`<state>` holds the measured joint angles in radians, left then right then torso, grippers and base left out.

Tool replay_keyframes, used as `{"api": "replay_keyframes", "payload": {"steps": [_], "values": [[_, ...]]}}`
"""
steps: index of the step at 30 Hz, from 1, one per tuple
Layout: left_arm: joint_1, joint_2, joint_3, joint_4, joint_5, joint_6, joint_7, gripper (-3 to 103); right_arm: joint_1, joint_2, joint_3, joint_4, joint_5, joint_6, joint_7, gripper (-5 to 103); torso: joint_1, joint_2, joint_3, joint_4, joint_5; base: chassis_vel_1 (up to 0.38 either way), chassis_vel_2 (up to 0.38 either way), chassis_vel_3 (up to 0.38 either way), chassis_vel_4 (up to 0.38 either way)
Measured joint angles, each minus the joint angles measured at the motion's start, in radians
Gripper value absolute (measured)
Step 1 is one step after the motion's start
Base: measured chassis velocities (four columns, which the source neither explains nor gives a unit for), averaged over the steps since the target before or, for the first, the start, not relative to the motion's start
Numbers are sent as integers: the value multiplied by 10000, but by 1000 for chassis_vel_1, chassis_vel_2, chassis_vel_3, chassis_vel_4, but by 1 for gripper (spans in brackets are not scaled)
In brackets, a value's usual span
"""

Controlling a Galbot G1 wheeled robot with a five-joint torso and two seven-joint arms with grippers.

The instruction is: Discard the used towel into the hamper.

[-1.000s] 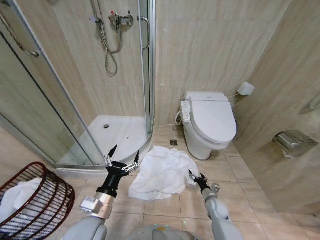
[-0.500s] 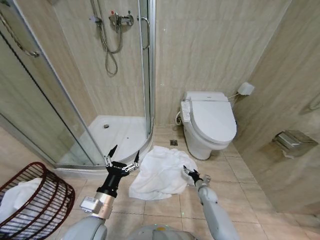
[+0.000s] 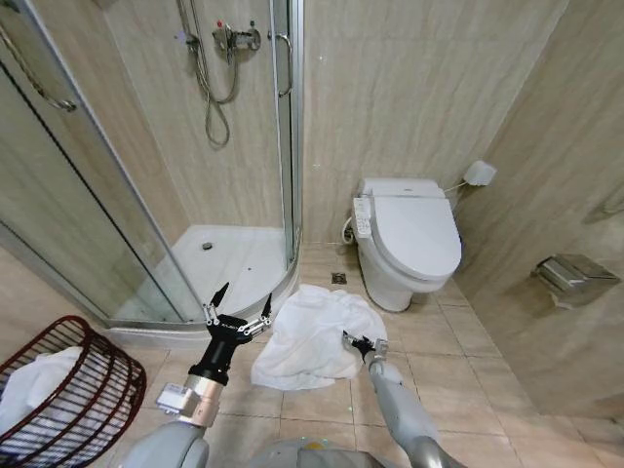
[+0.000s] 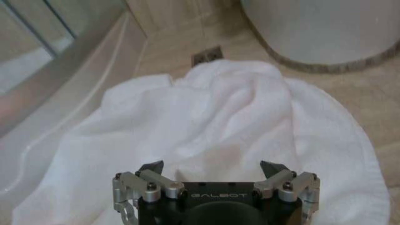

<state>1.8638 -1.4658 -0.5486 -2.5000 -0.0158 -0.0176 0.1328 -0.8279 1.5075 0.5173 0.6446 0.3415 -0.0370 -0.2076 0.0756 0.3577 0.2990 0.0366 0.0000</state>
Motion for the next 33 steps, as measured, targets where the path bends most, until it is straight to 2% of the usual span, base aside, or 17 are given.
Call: {"api": "replay_keyframes", "payload": {"steps": [4,5,8,11,12,16,17,20,22,26,27,28,30,31,32,33], "values": [[0,0,0,0,0,0,0,100,200,-117,-8,-296,65,-150,-19,100,0,0,0,1,0,0,0,0,0],[0,0,0,0,0,0,0,100,281,-186,-16,-463,58,-197,-64,103,0,1,0,0,-3,0,0,0,0],[0,0,0,0,0,1,0,100,400,-291,-25,-789,-8,-225,-236,100,0,1,0,0,2,0,0,0,0],[0,0,0,0,0,0,0,100,537,-421,0,-1231,-160,-112,-470,90,0,1,0,0,2,0,0,0,0],[0,0,0,0,0,0,0,100,537,-421,0,-1231,-160,-112,-470,90,0,1,0,0,2,0,0,0,0],[0,0,0,0,0,0,0,100,534,-555,15,-1374,-354,62,-615,74,0,1,0,0,1,0,0,0,0],[0,0,0,0,0,0,0,100,534,-555,15,-1374,-354,62,-615,74,0,1,0,0,1,0,0,0,0],[0,0,0,0,0,0,0,100,479,-673,23,-1408,-375,136,-718,61,0,1,0,0,1,0,0,0,0],[0,0,0,0,0,0,0,100,465,-703,23,-1408,-376,151,-743,61,0,2,0,0,1,0,0,0,0],[0,0,0,0,0,0,0,100,412,-797,30,-1394,-357,215,-860,46,0,1,0,-1,-1,0,0,0,0],[0,0,0,0,0,0,0,100,412,-797,30,-1394,-357,215,-860,46,0,1,0,-1,-1,0,0,0,0],[0,0,0,0,0,0,0,100,400,-797,30,-1373,-352,221,-883,41,0,2,0,0,0,0,0,0,0],[0,0,0,0,0,0,0,100,387,-796,30,-1353,-349,227,-897,41,0,2,0,0,0,0,0,0,0],[0,0,0,0,0,0,0,100,365,-788,30,-1312,-348,238,-917,36,0,2,0,0,0,0,0,0,0],[0,0,0,0,0,0,0,100,322,-763,25,-1238,-351,257,-926,25,0,2,1,0,0,0,0,0,0],[0,0,0,0,0,0,0,100,269,-748,13,-1166,-375,293,-933,25,0,2,0,1,1,0,0,0,0]]}}
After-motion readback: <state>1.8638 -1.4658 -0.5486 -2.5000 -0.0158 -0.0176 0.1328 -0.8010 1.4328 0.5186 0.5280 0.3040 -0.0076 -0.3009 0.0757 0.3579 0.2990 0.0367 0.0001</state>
